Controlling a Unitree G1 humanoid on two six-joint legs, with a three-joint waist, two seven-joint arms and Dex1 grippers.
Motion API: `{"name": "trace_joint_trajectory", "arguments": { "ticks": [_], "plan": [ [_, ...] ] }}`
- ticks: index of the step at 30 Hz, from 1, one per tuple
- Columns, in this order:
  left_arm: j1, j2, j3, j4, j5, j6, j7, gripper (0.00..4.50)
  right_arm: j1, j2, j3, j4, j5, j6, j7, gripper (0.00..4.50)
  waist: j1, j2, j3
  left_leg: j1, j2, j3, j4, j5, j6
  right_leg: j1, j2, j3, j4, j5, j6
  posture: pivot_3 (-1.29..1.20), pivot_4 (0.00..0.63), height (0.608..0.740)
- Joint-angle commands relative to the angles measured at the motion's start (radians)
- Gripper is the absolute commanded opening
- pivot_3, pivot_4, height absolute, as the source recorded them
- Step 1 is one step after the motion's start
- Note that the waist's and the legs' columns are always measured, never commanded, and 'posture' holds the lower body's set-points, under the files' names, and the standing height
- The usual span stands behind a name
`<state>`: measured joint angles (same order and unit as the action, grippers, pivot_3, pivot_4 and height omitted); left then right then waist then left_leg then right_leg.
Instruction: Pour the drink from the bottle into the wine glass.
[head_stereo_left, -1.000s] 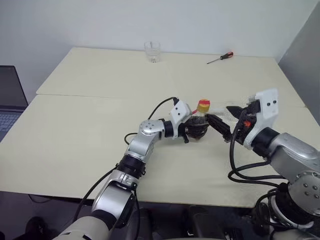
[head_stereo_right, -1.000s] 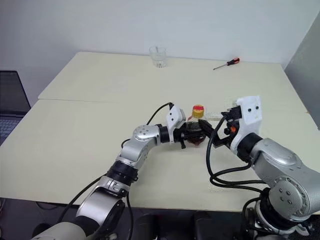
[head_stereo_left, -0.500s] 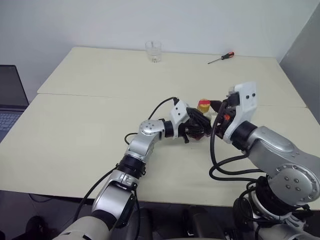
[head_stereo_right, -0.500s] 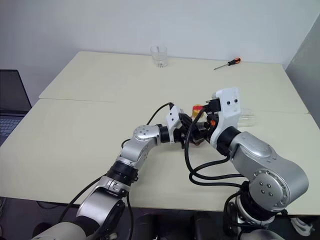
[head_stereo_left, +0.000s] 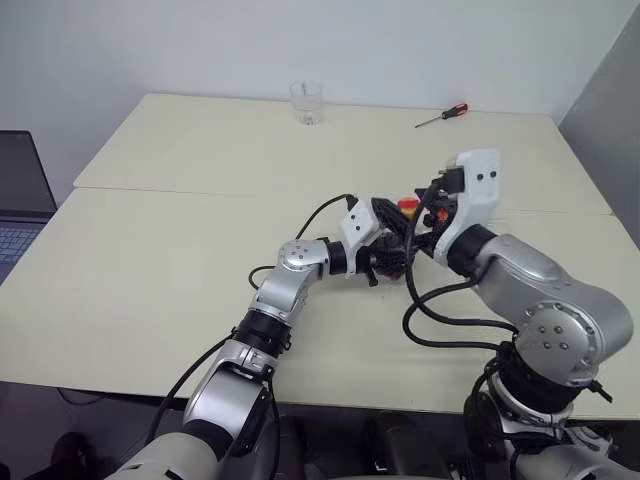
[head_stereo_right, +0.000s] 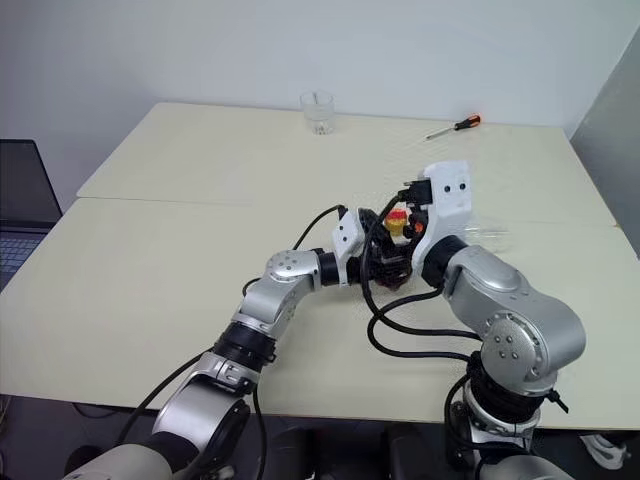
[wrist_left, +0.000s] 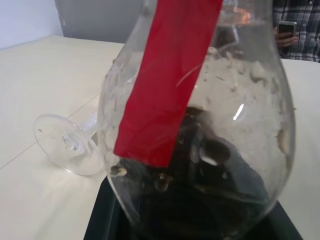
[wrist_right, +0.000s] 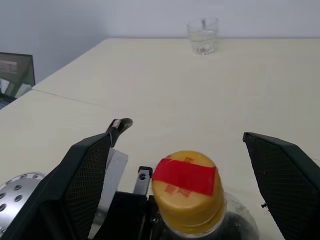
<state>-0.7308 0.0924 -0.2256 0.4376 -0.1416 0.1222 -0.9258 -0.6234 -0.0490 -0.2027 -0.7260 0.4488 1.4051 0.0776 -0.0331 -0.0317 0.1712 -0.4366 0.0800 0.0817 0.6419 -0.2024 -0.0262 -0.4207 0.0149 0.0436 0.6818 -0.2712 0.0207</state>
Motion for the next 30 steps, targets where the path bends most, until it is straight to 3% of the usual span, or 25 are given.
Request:
{"name": "trace_joint_trajectory", "arguments": {
  "ticks": [1,30],
  "plan": [
    [-0.016,-0.008,0.010,-0.059,-0.016,-0.017,0.006,1.24,-0.022,0.002,0.018,0.018,-0.023,-0.068,-0.021,4.50,0.000,0.000,0.000,0.000,0.000,0.000,0.000,0.000,0.000,0.000,0.000,0.000,0.000,0.000,0.000,0.00,0.150,0.740],
    [-0.001,-0.003,0.002,-0.084,-0.017,-0.001,0.000,1.24,0.035,-0.065,-0.061,0.000,0.028,-0.102,0.000,4.50,0.000,0.000,0.000,0.000,0.000,0.000,0.000,0.000,0.000,0.000,0.000,0.000,0.000,0.000,0.000,0.00,0.150,0.740]
  ]
}}
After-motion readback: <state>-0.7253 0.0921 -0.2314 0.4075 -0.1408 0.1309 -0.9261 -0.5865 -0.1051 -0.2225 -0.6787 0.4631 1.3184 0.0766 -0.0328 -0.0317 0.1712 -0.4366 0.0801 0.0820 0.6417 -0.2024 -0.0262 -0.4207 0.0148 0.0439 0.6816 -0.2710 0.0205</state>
